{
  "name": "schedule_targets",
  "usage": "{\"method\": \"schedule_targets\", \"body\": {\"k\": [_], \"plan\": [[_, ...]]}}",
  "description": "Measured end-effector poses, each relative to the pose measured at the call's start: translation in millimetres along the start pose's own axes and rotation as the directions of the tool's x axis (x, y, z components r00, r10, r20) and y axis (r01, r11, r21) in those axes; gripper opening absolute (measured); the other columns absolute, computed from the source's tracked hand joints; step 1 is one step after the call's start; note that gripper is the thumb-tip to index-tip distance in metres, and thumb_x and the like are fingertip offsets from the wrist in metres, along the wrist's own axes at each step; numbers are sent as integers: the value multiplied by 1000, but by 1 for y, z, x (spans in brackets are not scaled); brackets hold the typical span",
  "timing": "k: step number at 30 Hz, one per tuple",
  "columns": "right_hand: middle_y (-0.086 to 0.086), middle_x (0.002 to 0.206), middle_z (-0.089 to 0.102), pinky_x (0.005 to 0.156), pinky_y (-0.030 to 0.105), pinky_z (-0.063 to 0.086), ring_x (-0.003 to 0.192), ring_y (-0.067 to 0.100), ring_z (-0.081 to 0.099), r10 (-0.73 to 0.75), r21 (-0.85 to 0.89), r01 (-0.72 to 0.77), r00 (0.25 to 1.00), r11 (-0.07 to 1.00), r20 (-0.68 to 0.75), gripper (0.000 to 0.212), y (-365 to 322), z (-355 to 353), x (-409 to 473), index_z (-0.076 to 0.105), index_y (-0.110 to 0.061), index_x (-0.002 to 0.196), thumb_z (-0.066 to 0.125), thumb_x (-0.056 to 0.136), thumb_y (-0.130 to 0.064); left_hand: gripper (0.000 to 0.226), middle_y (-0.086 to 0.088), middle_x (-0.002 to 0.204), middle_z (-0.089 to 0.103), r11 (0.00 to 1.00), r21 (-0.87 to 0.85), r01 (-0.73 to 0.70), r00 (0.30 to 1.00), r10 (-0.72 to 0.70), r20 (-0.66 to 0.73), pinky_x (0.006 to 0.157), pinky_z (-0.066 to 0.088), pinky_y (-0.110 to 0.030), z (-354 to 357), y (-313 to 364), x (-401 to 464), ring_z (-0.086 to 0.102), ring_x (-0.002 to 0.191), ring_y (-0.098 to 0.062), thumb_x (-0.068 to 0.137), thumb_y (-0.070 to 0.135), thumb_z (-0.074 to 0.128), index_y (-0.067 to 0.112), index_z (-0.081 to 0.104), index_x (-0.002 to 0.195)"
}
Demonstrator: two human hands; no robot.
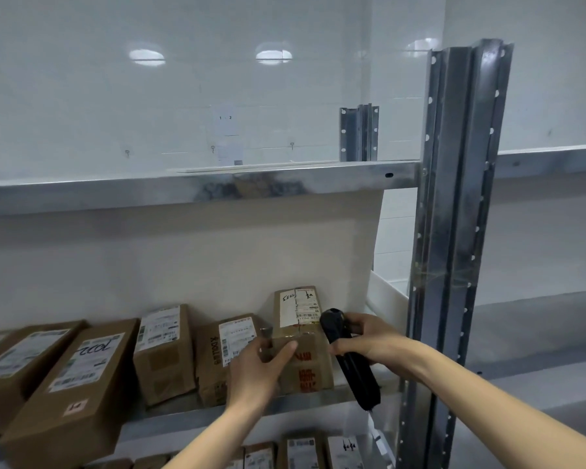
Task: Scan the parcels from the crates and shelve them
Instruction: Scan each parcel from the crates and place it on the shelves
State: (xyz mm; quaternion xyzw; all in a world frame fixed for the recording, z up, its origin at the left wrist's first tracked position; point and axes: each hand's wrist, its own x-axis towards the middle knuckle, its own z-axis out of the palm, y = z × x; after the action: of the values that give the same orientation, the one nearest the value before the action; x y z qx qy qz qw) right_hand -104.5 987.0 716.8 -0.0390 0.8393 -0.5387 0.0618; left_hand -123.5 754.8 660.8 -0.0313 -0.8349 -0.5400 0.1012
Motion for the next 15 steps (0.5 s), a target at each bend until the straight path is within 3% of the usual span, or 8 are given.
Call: {"method": "schedule_targets", "body": {"k": [8,15], "plan": [[-10,115,74,76,21,54,100,10,73,11,5,-11,1000,1000,1,46,-1,-2,21,66,-31,128,83,85,-25,36,14,87,73,998,60,31,999,-29,-32,72,63,-40,3,-1,17,72,80,-11,78,66,71,32,68,89],[-7,113,74,71,16,55,96,9,72,-7,-24,6,999,1000,-47,34,-1,1,15,69,-34,111,82,85,-17,44,15,95,72,983,182,-4,1000,10,-29,76,57,-28,-2,4,13,66,87,-3,80,69,65,30,70,100]]}}
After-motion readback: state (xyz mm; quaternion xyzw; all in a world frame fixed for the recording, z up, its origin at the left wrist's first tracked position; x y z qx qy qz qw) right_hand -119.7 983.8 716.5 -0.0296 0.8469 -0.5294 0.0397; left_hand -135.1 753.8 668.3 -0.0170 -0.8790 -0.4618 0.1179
